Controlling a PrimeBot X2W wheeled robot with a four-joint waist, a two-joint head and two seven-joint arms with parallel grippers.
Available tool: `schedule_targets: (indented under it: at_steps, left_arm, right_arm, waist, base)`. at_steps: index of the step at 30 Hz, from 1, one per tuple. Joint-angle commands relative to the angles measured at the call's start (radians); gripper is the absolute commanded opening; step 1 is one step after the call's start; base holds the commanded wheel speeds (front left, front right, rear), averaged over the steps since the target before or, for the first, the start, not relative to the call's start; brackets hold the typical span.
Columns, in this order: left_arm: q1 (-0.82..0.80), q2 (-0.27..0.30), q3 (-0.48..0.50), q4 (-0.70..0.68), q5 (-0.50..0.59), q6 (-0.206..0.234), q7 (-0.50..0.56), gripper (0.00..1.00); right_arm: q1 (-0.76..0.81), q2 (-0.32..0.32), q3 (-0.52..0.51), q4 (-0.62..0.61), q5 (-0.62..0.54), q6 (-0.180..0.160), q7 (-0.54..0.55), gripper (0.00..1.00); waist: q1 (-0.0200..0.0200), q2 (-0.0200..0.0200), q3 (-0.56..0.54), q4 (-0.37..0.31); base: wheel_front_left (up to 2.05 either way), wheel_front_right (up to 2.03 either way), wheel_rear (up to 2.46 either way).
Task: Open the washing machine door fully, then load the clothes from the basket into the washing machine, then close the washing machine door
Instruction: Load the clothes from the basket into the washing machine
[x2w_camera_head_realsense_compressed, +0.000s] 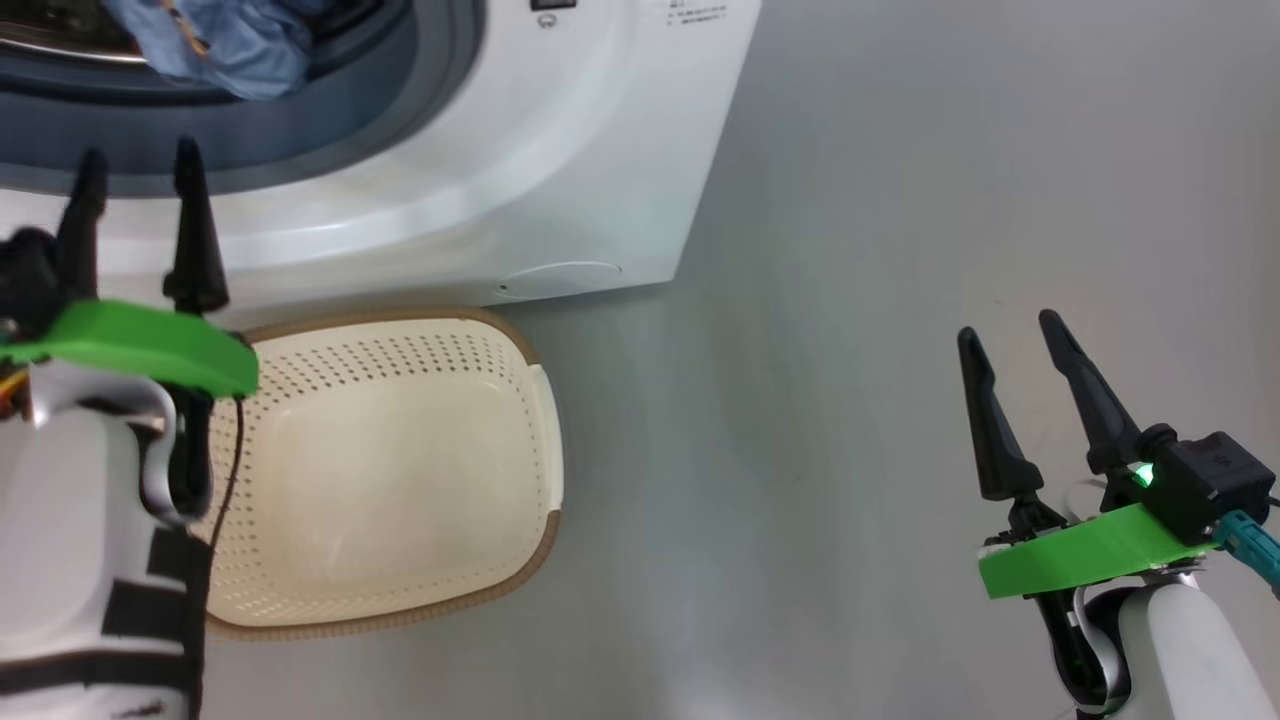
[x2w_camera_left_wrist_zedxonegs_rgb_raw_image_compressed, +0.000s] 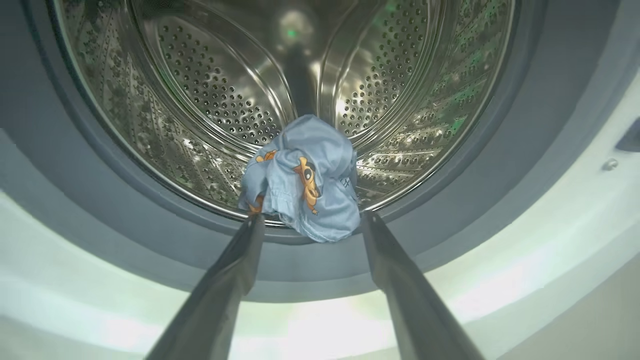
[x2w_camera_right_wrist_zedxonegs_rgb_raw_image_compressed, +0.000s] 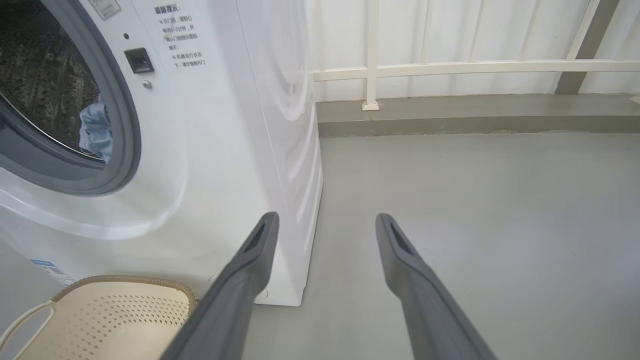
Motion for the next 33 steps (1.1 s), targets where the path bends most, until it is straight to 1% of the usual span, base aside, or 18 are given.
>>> schedule_targets:
  at_steps: [1,10,21,33]
  left_arm:
    - [0.033,0.031,0.037,-0.045,0.024,-0.002,-0.006,1.0]
    - [0.17,-0.006,0.067,-0.144,0.05,-0.002,-0.006,1.0]
    - [0.34,-0.014,0.089,-0.241,0.063,-0.002,-0.006,1.0]
    - [0.485,-0.035,0.104,-0.303,0.063,-0.002,-0.006,1.0]
  right_arm:
    - [0.018,-0.013,0.014,-0.022,-0.01,0.001,-0.005,1.0]
    - [0.051,-0.029,0.004,-0.016,-0.008,0.001,-0.005,1.0]
    - [0.096,-0.046,-0.009,-0.011,-0.002,0.001,-0.005,1.0]
    - [0.16,-0.065,-0.022,-0.002,0.005,0.001,-0.005,1.0]
  waist:
    - [0.0,0.0,-0.019,0.019]
    - [0.0,0.0,-0.075,0.05]
    - [0.0,0.0,-0.142,0.074]
    - [0.0,0.0,-0.226,0.097]
  base:
    - [0.0,0.0,0.0]
    - [0.0,0.0,0.0]
    - [0.0,0.0,0.0]
    - [0.0,0.0,0.0]
